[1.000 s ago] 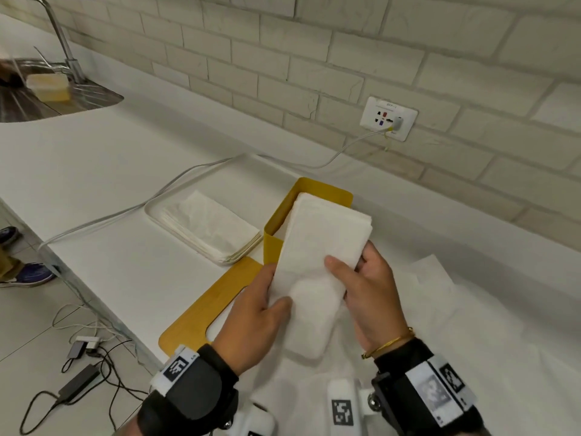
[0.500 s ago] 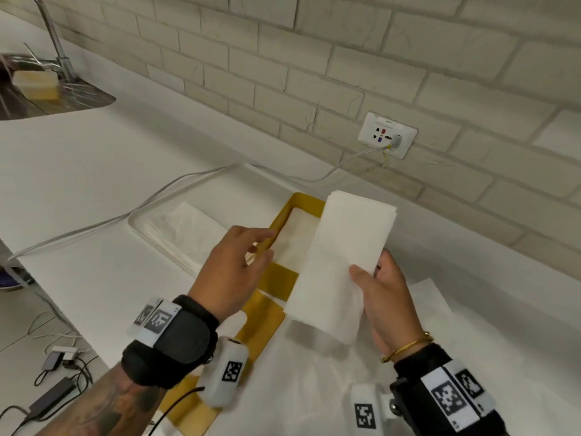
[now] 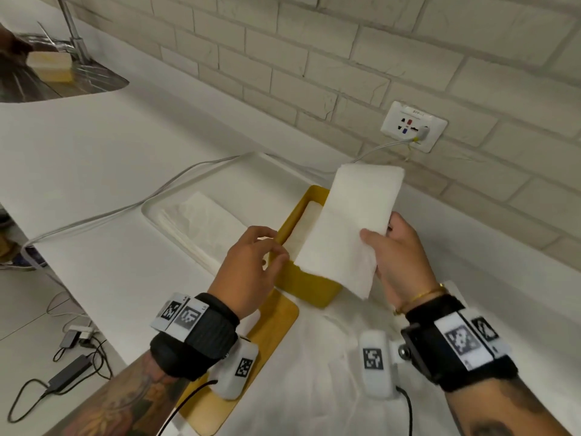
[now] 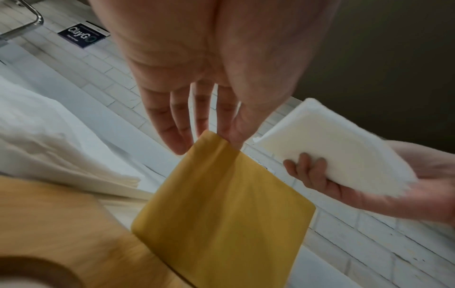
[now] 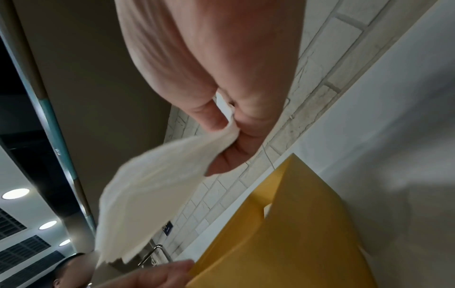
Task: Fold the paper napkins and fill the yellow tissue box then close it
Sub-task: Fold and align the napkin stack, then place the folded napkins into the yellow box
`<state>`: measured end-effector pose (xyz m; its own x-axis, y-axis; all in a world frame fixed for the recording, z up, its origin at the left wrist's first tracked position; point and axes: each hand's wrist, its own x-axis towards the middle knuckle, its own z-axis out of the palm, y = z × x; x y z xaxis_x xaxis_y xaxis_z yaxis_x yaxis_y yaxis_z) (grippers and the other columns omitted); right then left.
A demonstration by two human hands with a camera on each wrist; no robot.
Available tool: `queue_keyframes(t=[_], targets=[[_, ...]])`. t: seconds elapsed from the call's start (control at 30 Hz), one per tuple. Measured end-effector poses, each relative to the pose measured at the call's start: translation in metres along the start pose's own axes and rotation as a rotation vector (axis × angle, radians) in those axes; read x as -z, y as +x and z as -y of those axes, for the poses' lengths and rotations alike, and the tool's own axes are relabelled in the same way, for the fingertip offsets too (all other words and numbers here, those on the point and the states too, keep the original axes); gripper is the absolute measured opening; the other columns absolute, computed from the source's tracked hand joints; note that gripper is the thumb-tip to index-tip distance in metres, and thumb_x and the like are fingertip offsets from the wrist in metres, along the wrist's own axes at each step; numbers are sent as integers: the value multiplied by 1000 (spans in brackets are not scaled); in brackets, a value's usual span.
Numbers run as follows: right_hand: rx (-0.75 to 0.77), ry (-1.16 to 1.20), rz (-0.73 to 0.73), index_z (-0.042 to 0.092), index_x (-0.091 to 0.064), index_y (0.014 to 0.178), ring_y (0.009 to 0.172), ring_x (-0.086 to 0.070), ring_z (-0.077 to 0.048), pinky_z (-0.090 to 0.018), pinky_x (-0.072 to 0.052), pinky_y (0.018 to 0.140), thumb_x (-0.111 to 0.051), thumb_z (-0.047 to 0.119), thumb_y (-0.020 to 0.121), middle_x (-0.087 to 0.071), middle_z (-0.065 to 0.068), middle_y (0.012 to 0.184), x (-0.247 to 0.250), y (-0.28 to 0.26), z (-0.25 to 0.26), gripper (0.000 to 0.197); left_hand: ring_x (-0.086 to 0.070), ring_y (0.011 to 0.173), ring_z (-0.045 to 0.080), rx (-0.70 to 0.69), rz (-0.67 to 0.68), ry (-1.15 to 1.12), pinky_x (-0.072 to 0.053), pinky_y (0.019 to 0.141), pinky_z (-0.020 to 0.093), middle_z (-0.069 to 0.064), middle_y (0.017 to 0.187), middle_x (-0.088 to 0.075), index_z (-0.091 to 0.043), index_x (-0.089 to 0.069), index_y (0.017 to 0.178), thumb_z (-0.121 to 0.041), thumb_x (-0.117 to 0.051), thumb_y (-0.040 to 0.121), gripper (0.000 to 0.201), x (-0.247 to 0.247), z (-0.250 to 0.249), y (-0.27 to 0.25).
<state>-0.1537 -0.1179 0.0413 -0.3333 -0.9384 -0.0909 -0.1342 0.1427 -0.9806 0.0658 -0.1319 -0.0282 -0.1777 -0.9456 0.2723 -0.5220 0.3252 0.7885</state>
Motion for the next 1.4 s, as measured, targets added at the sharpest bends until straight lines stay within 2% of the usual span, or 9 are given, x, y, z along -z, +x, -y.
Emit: queue_keyframes(t=[0.4, 0.7, 0.83, 0.93, 1.03, 1.1, 1.17, 1.3, 1.4], targets=[[-246, -431, 39, -7, -48, 134, 121, -58, -41, -48, -48, 105, -48, 1, 93, -57, -25, 133, -61, 75, -16, 41, -64, 96, 3, 54, -71, -73, -49, 83, 6, -10, 117, -65, -15, -76, 97, -25, -76, 90, 12, 2, 0, 4], [-359, -553, 41, -9, -9, 154, 140, -41, -35, -37, -34, 111, -41, 4, 103, -36, -25, 153, -78, 70, -16, 61, -66, 93, 3, 77, -110, -133, -57, 86, 21, -10, 104, -67, -16, -74, 95, -24, -80, 86, 13, 1, 3, 2], [-347, -505, 86, -2, -27, 149, 133, -48, -37, -41, -44, 108, -55, 9, 98, -43, -23, 147, -80, 59, -13, 59, -66, 92, 3, 78, -100, -123, -57, 85, 22, -9, 102, -68, -18, -74, 96, -26, -80, 86, 14, 3, 2, 2], [-286, -502, 79, 1, -17, 155, 138, -42, -38, -46, -41, 111, -63, 23, 93, -33, -19, 155, -75, 53, -2, 80, -66, 93, 4, 87, -90, -118, -57, 85, 21, -9, 103, -68, -19, -73, 96, -28, -79, 87, 14, 4, 2, 3], [-96, -641, 166, 11, -31, 154, 140, -39, -32, -34, -38, 102, -56, 28, 98, -32, -12, 157, -63, 32, 14, 64, -65, 94, 3, 85, -92, -124, -56, 84, 17, -10, 103, -68, -20, -73, 98, -29, -78, 87, 15, 3, 3, 2], [8, -788, 305, 17, -63, 122, 120, -55, -28, -30, -43, 86, -51, 31, 102, -61, -7, 125, -58, 14, 18, 27, -65, 94, 0, 76, -100, -127, -54, 83, 13, -11, 102, -68, -20, -73, 97, -28, -79, 87, 14, 3, 3, 1], [79, -962, 433, 19, -59, 79, 93, -56, -28, -31, -42, 72, -39, 36, 107, -55, 0, 81, -60, -1, 16, 38, -65, 93, 0, 64, -108, -124, -54, 82, 13, -11, 100, -68, -19, -74, 97, -26, -79, 87, 14, 2, 4, 1], [32, -1097, 498, 8, -64, 114, 118, -55, -34, -47, -39, 107, -17, 57, 106, -64, -17, 115, -67, -3, 5, 69, -66, 93, 3, 61, -106, -124, -55, 81, 15, -10, 99, -69, -20, -73, 96, -23, -79, 87, 11, 1, 4, 0], [-20, -1163, 538, 8, -59, 134, 120, -55, -36, -46, -44, 103, -8, 67, 100, -61, -23, 128, -72, -1, -2, 86, -66, 93, 3, 58, -107, -111, -52, 78, 9, -12, 96, -67, -27, -69, 93, -21, -77, 88, 11, 3, 2, -1]])
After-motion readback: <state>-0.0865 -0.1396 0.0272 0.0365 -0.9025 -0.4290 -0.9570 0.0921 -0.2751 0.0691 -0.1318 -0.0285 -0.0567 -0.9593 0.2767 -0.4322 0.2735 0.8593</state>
